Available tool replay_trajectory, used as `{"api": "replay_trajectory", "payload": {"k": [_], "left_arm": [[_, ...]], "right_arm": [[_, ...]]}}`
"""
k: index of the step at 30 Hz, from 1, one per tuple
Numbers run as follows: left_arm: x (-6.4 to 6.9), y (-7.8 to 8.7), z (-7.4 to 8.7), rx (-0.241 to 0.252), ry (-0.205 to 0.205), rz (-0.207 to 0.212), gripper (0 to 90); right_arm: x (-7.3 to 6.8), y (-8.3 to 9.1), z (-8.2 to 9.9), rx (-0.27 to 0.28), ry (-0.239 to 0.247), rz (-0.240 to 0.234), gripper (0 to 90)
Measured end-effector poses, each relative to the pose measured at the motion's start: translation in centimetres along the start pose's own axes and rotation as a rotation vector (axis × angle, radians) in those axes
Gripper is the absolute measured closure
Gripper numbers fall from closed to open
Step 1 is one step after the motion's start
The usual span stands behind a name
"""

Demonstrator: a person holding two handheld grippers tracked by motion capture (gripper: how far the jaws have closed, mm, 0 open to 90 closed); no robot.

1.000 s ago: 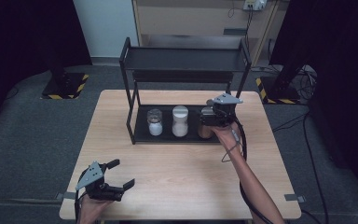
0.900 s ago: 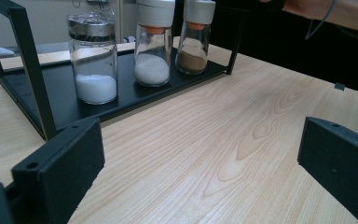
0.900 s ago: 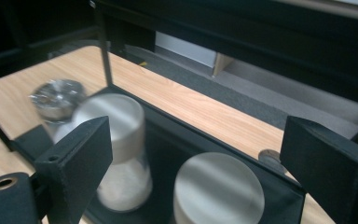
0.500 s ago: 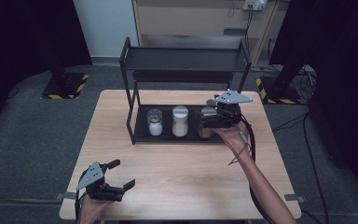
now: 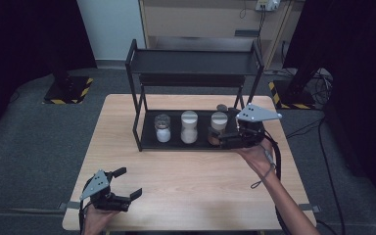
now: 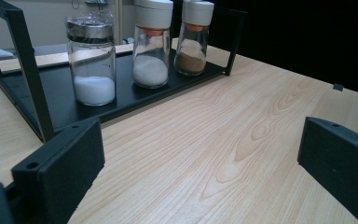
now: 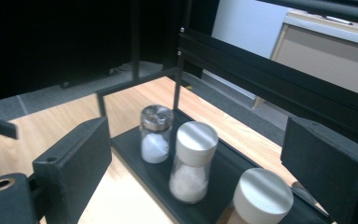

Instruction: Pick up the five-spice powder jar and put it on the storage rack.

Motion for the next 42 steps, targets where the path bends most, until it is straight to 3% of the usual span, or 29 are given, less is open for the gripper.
{"api": "replay_trajectory", "payload": {"k": [13, 24, 32, 42], "left_arm": [[0.0, -0.1, 0.0, -0.003, 0.001, 0.006, 0.0], [0.0, -0.1, 0.1, -0.001, 0.003, 0.009, 0.0], [0.0, 0.0, 0.1, 0.006, 0.004, 0.002, 0.0], [-0.1, 0.1, 0.1, 0.009, 0.003, -0.005, 0.0]], "right_arm": [[-1.7, 4.1, 1.4, 0.037, 0.033, -0.035, 9.1], [-2.8, 7.2, 3.9, 0.074, 0.013, -0.047, 9.2], [-3.6, 9.2, 6.7, 0.087, 0.001, -0.01, 9.2], [-3.8, 10.3, 10.9, 0.079, -0.045, 0.045, 8.9]]}}
Point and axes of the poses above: each handheld gripper's, and its own axes: y roughly backward along the jaws, z roughly out of its underside, x roughly to its right, the point moved 7 cm from there along -y, roughly forward along the jaws, and after that the axes turned 4 degrees about -x, right-handed, at the moved point
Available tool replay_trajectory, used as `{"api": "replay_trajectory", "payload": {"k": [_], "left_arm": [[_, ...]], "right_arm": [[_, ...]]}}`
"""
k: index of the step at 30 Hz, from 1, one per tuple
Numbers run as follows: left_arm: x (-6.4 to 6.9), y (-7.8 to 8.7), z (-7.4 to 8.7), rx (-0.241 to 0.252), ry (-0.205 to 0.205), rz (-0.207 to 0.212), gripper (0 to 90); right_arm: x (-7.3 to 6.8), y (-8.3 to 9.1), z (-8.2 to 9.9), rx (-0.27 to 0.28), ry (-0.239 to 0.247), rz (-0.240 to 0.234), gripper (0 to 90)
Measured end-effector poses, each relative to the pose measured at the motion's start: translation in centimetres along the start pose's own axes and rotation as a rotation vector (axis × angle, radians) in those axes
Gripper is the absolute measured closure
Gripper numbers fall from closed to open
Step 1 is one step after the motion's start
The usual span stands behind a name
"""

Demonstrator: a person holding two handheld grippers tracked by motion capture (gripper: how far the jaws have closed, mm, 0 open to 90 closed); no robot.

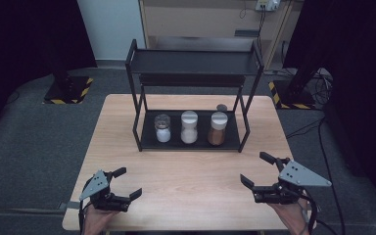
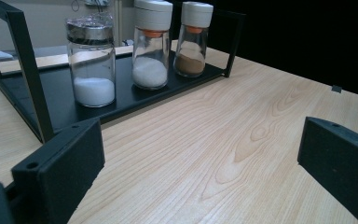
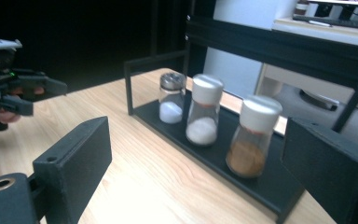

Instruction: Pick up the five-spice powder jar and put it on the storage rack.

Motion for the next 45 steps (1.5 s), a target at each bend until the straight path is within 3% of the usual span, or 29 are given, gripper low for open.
{"api": "replay_trajectory", "payload": {"k": [18, 37, 45], "left_arm": [[0.0, 0.2, 0.1, 0.012, 0.007, -0.012, 0.0], [0.0, 0.6, 0.3, 0.017, 0.002, -0.017, 0.0], [0.0, 0.6, 0.3, 0.015, -0.002, -0.018, 0.0]], "right_arm": [[0.4, 1.1, 4.7, -0.039, -0.043, 0.077, 8.8], [1.8, -0.2, 8.1, -0.076, -0.096, 0.137, 8.8], [2.2, -0.4, 8.4, -0.083, -0.104, 0.139, 8.8]]}}
Point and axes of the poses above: each handheld gripper's, and its own axes: y roughly backward along the jaws, z roughly out of its underside, x roughly to its right, the point moved 7 cm from there along -y, roughly forward along the jaws, and after that the axes turned 4 degrees about -x, right-handed, at the moved point
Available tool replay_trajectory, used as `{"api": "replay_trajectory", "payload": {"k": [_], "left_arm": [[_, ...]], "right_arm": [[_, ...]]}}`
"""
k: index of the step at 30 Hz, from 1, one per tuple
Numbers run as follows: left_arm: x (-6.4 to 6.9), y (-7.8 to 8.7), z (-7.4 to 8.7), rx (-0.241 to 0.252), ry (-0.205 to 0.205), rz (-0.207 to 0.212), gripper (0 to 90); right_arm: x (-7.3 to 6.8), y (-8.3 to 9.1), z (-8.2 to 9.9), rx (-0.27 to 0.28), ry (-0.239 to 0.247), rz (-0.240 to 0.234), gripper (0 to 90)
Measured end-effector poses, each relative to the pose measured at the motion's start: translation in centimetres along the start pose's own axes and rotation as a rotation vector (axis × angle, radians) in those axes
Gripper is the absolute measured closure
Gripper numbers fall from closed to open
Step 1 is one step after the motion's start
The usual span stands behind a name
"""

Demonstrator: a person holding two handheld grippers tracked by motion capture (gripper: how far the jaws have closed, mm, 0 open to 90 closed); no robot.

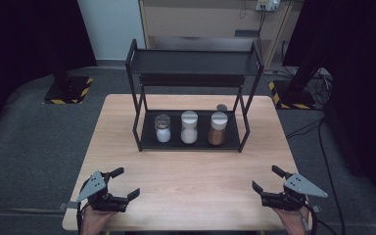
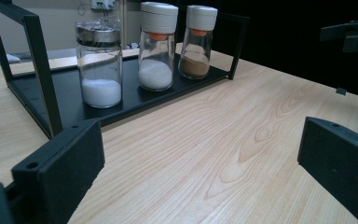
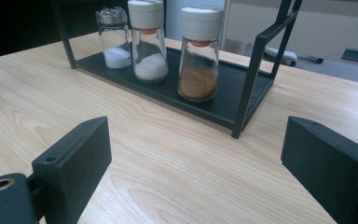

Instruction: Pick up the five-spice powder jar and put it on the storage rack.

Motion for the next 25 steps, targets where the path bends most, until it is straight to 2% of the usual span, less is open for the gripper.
{"api": "replay_trajectory", "payload": {"k": [9, 25], "left_arm": [[-0.14, 0.03, -0.03, 0.0, -0.014, -0.002, 0.0], [-0.27, 0.05, -0.02, 0.001, -0.014, -0.004, 0.0]], "right_arm": [[0.03, -0.21, 0.09, 0.006, 0.008, -0.01, 9.0], [0.12, -0.37, 0.13, 0.0, 0.006, -0.017, 8.9]]}}
Point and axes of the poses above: each handheld gripper's, and its own axes: y roughly backward along the jaws, z roughly out of its underside, x roughly to its right, the point moved 7 cm from there along -y, roughly forward along the jaws, and after that the axes turned 4 degrees about -x, right-handed, at the moved point
